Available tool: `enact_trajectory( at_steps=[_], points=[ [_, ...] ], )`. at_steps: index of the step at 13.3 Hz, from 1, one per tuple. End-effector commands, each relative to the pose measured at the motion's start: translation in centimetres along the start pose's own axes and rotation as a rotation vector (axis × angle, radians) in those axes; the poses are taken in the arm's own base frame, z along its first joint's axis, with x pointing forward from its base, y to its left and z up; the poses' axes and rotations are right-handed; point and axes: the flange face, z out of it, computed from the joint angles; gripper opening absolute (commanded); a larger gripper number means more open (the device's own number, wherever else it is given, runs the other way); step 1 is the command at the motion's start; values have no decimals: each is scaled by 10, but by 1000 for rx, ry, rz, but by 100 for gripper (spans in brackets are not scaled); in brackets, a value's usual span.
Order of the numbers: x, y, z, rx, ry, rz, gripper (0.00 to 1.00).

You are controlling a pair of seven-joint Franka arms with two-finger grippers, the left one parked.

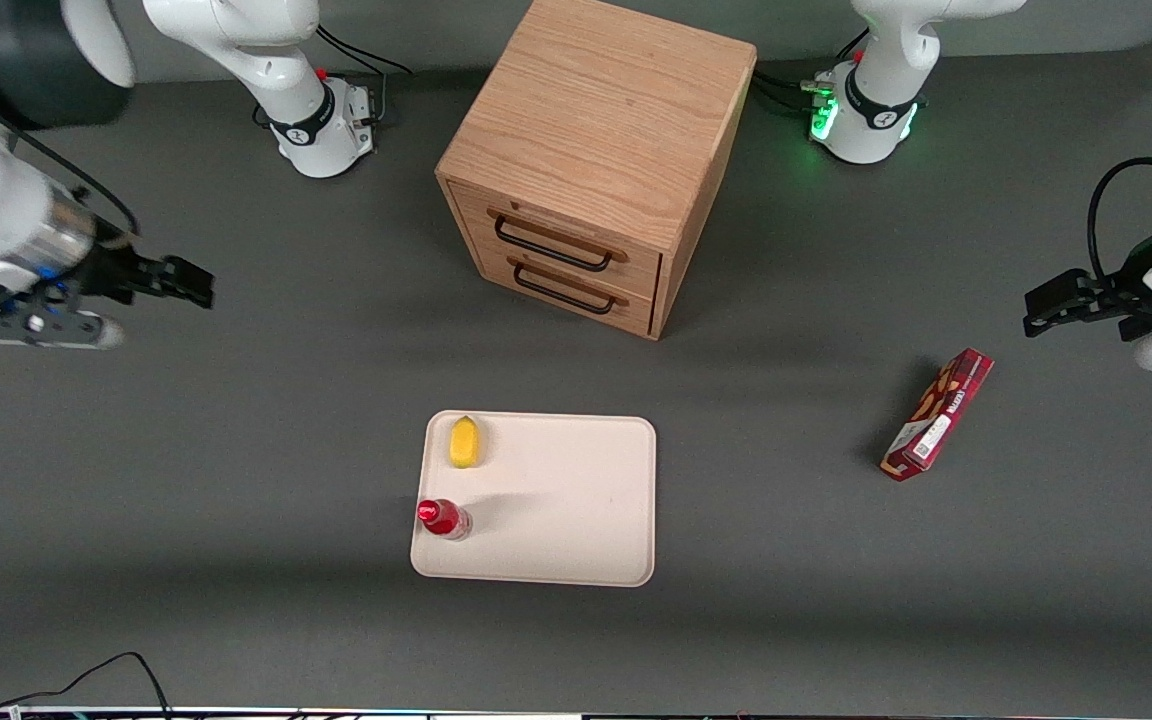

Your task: Place coke bottle on tray

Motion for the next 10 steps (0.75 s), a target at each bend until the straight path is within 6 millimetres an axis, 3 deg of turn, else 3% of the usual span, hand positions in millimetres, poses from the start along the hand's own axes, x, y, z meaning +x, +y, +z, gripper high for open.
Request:
enact_trajectory(
  at_steps=[1, 2, 5, 10],
  points=[
    [-36, 46, -15, 42, 23, -21, 100],
    [-36, 58, -19, 51, 30, 7, 100],
    [-27, 61, -32, 79, 55, -10, 100],
    [-22, 49, -29, 65, 50, -27, 100]
  ],
)
